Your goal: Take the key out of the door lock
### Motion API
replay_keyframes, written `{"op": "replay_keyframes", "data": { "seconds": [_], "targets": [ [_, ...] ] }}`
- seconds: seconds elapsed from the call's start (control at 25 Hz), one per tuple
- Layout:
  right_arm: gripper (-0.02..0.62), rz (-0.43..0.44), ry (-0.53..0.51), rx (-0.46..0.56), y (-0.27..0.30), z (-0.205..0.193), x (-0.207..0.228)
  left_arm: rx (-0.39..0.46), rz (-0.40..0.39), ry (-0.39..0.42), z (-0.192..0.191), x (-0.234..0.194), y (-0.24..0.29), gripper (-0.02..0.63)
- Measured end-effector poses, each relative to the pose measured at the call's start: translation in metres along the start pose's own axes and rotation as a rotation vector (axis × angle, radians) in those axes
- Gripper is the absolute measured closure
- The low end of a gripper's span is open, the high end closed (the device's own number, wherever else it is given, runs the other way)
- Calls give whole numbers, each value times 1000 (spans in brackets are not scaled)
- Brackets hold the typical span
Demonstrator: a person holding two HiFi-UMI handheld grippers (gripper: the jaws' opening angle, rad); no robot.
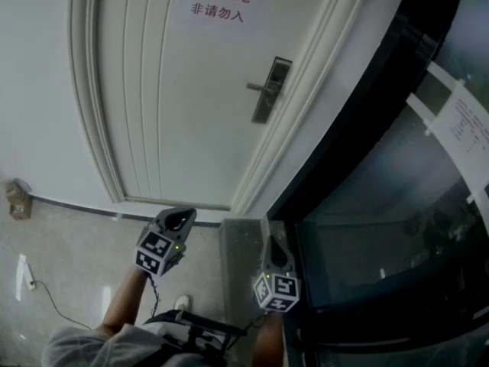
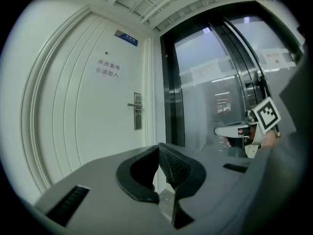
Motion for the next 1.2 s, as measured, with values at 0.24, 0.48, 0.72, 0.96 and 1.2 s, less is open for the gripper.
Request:
{"op": "replay_keyframes", "data": {
  "seconds": [0.24,0.48,0.72,0.96,1.2],
  "targets": [
    [584,-3,4,5,46,10,-4,5,0,3,10,-39,28,601],
    [583,-14,2,15,87,19,-7,4,-11,13,14,-72,54,601],
    [583,-27,-6,24,123,23,-10,9,-24,24,14,-101,73,601],
    [583,-36,-41,32,147,30,-15,9,-13,12,11,-124,82,601],
    [583,-33,-61,36,165,37,-12,29,-22,9,12,-133,90,601]
  ]
}}
Point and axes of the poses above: the fingertips, and each gripper's own axes: y forward along the fingers, x to its right, z out of its top, the point moved 4 cm from there along -y, backward along the fingers, and after that the axes turned 12 degrees about -z, right-handed, at the moved point
